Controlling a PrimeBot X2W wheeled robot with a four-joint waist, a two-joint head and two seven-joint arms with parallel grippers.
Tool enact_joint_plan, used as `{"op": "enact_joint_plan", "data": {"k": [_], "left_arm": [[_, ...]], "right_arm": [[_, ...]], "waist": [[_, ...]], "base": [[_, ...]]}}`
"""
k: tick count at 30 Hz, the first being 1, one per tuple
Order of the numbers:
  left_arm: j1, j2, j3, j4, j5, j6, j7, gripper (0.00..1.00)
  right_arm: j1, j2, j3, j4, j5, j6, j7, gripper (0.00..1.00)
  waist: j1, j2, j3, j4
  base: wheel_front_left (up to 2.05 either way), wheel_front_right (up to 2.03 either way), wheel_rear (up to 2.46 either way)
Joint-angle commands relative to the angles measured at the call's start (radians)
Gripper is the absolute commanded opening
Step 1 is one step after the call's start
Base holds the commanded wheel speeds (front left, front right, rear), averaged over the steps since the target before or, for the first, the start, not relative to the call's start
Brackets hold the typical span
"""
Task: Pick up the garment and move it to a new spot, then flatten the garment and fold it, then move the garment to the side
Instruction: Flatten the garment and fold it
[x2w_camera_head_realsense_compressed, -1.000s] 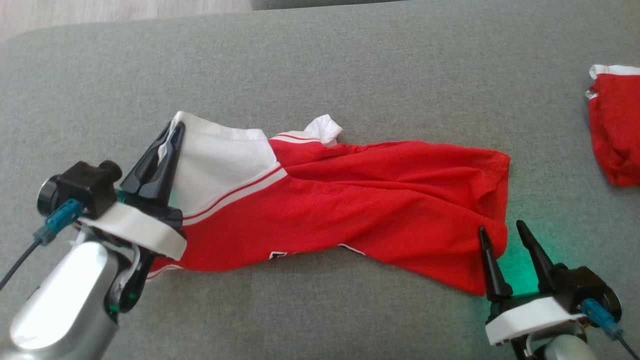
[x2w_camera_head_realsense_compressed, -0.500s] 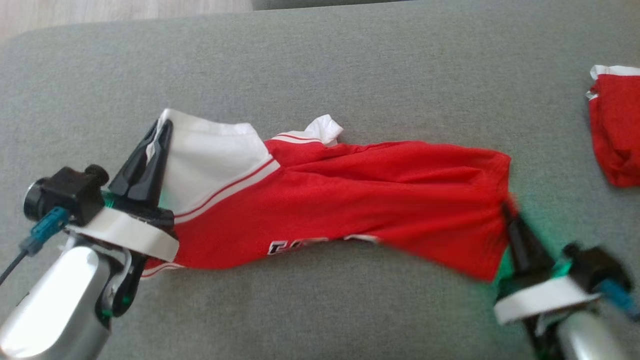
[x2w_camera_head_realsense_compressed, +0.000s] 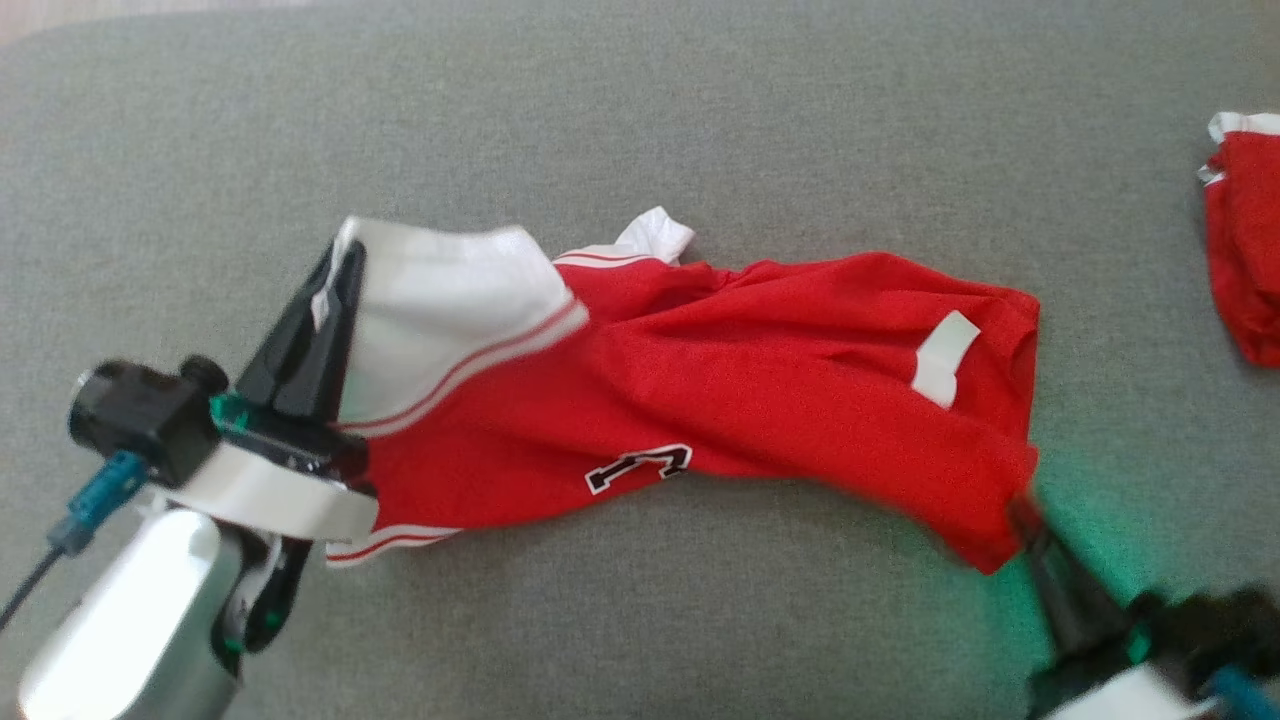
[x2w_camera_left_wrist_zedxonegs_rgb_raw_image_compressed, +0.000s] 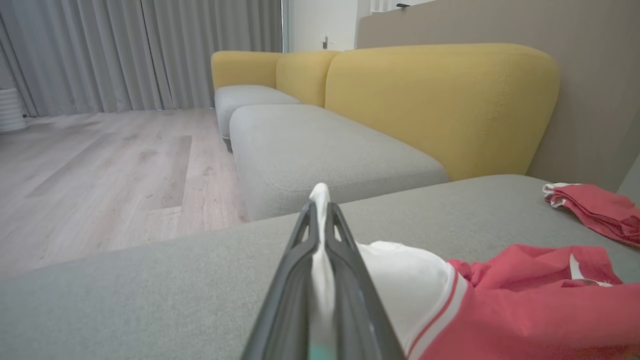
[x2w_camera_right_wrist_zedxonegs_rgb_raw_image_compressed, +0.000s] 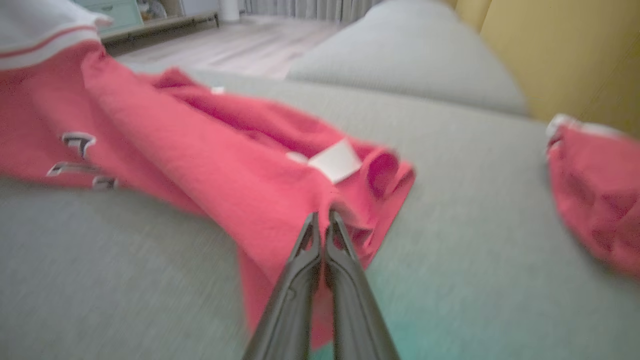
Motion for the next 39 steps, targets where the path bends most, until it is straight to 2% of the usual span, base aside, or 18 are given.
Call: {"op": "enact_joint_plan", "data": {"k": [1,2,3,7,12,16,21,29,30,31,32,33,35,36,39], "left_arm": [[-0.009,0.024,0.038,-0.014,-0.006,0.0,-0.014,0.0],[-0.002,0.021,0.035,-0.008,-0.008,-0.001,-0.016,0.0],[0.004,0.019,0.032,-0.003,-0.011,-0.001,-0.017,0.0],[0.016,0.018,0.023,0.017,0.0,0.008,-0.022,0.0],[0.022,0.019,0.024,0.034,0.002,0.017,-0.029,0.0],[0.024,0.02,0.021,0.038,0.003,0.02,-0.028,0.0],[0.025,0.018,0.014,0.041,0.004,0.022,-0.025,0.0],[0.01,0.006,-0.006,0.052,0.01,0.012,-0.029,0.0],[0.008,0.007,-0.007,0.055,0.01,0.01,-0.029,0.0],[0.007,0.007,-0.007,0.058,0.009,0.008,-0.031,0.0],[0.005,0.008,-0.006,0.062,0.008,0.006,-0.032,0.0],[0.003,0.008,-0.006,0.066,0.007,0.005,-0.034,0.0],[0.001,0.007,-0.004,0.072,0.006,0.004,-0.037,0.0],[0.002,0.007,-0.004,0.072,0.005,0.006,-0.038,0.0],[0.005,0.008,0.0,0.071,0.004,0.013,-0.043,0.0]], "right_arm": [[0.007,-0.03,0.055,-0.001,0.025,-0.001,-0.006,0.0],[0.016,-0.028,0.078,0.015,0.042,-0.001,-0.006,0.22],[0.02,-0.027,0.103,0.028,0.062,-0.001,-0.006,1.0],[0.023,-0.034,0.15,0.029,0.16,-0.001,-0.006,1.0],[0.022,-0.067,0.088,-0.01,0.272,-0.001,-0.006,1.0],[0.015,-0.096,0.049,-0.023,0.309,-0.001,-0.006,1.0],[-0.012,-0.136,0.045,0.027,0.299,-0.001,0.01,1.0],[-0.097,-0.139,0.125,0.145,0.29,-0.001,0.028,1.0],[-0.104,-0.142,0.138,0.152,0.293,-0.001,0.027,0.97],[-0.109,-0.145,0.148,0.158,0.297,-0.001,0.026,0.87],[-0.113,-0.149,0.156,0.164,0.299,-0.001,0.025,0.7],[-0.116,-0.153,0.165,0.168,0.299,-0.001,0.024,0.44],[-0.119,-0.158,0.176,0.175,0.304,-0.001,0.022,0.17],[-0.118,-0.16,0.184,0.177,0.311,-0.001,0.022,0.0],[-0.12,-0.177,0.204,0.182,0.325,-0.001,0.018,0.0]], "waist": [[0.0,0.0,0.012,0.001],[0.0,0.0,0.017,0.0],[0.0,0.0,0.02,0.0],[0.0,0.0,0.027,0.003],[0.0,0.0,0.019,0.005],[0.0,0.0,0.013,0.008],[0.0,0.0,0.008,0.013],[0.0,0.0,0.017,0.034],[0.0,0.0,0.017,0.036],[0.0,0.0,0.018,0.038],[0.0,0.0,0.019,0.041],[0.0,0.0,0.019,0.042],[0.0,0.0,0.018,0.044],[0.0,0.0,0.016,0.044],[0.0,0.0,0.007,0.045]], "base": [[0.0,0.0,0.0],[0.0,0.0,0.0],[0.0,0.0,0.0],[0.0,0.0,0.0],[0.0,0.0,0.0],[0.0,0.0,0.0],[0.0,0.0,0.0],[0.0,0.0,0.0],[0.0,0.0,0.0],[0.0,0.0,0.0],[0.0,0.0,0.0],[0.0,0.0,0.0],[0.0,0.0,0.0],[0.0,0.0,0.0],[0.0,0.0,0.0]]}}
